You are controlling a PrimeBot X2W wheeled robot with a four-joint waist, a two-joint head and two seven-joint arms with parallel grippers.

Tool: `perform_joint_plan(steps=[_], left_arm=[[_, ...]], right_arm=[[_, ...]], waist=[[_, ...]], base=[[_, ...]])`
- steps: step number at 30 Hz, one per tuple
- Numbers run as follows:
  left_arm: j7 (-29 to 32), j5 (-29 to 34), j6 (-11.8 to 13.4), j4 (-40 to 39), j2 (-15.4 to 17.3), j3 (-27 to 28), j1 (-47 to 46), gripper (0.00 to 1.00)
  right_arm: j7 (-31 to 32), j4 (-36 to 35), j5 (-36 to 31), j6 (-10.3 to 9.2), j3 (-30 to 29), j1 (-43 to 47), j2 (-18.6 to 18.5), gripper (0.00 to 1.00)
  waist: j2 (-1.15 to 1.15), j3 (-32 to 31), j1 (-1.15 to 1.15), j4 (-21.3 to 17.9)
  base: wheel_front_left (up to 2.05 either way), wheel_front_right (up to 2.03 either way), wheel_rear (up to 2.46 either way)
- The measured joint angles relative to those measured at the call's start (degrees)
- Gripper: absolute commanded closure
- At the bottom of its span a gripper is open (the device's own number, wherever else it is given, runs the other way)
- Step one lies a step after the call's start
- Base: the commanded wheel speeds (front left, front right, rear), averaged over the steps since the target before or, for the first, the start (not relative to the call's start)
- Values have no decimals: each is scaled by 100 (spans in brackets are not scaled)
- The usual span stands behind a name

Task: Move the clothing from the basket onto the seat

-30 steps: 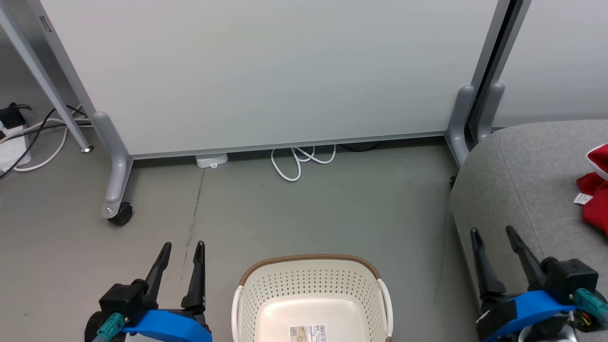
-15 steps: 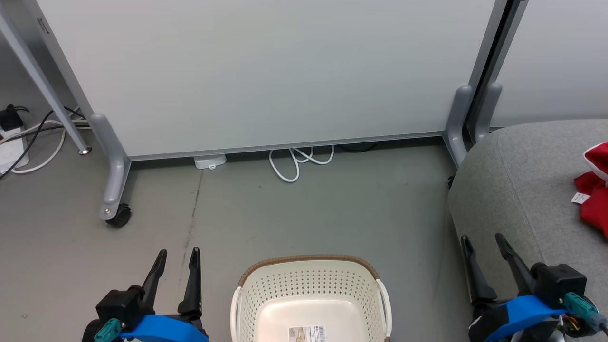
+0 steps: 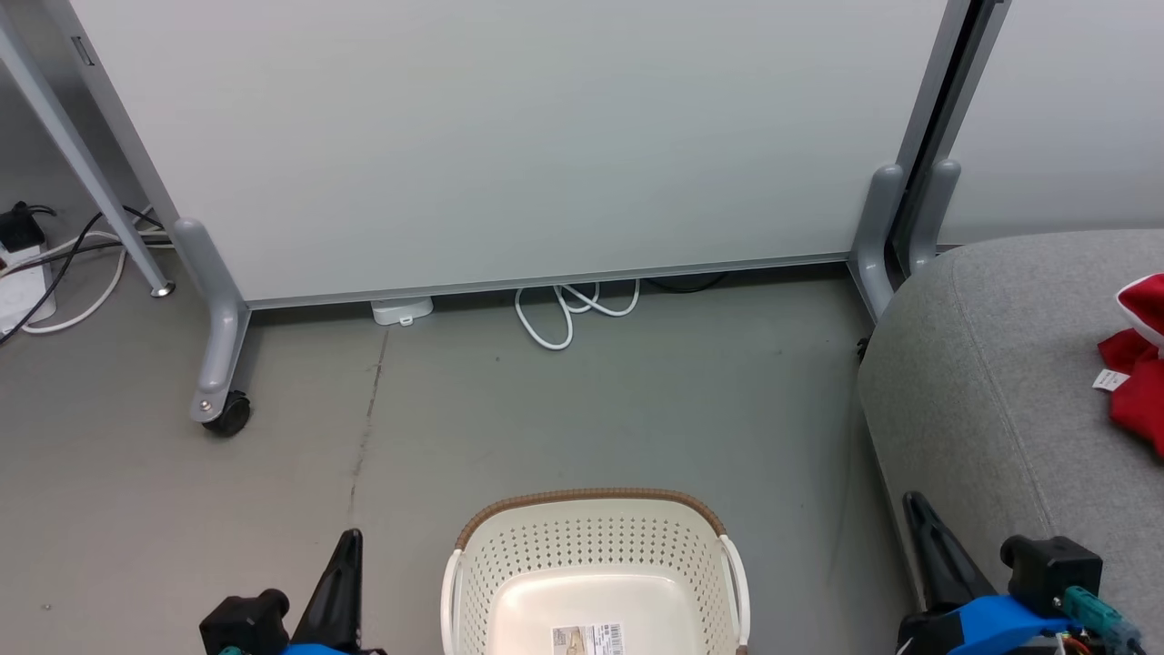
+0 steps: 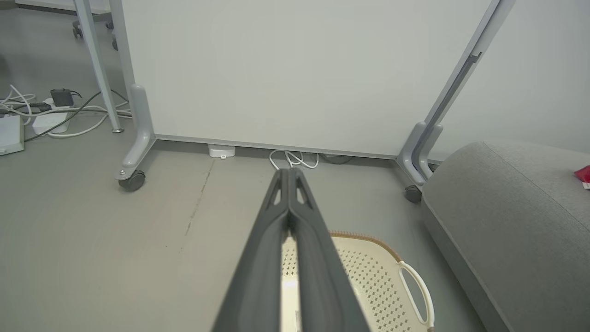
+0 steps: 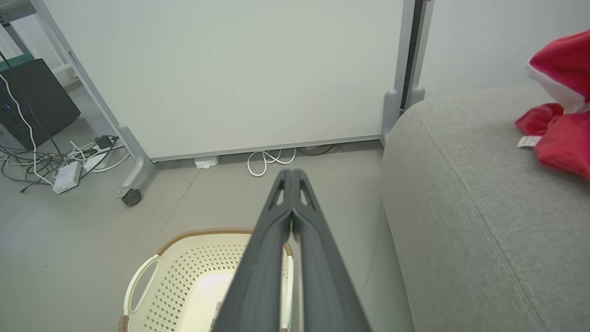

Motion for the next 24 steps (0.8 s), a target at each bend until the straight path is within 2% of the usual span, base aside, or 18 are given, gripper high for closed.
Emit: perform_joint_plan(steps=[3,17,24], left_arm=[[53,-135,0,76,-20,12,76,100],[458,-1504,0,-122,-105,274,35,100],[605,-2002,0,-208,-126,400,7,100]], right_arm=[[44,110,131,0,-10,31,13,100],[270,110,1730,0,-82,1,15,100],[355,110,2285,0,-114,-16,14,100]], waist=[[0,1,0,-6],[0,9,0,-50],[0,13,0,-68]], base=[[0,0,0],[0,0,0],[0,0,0]])
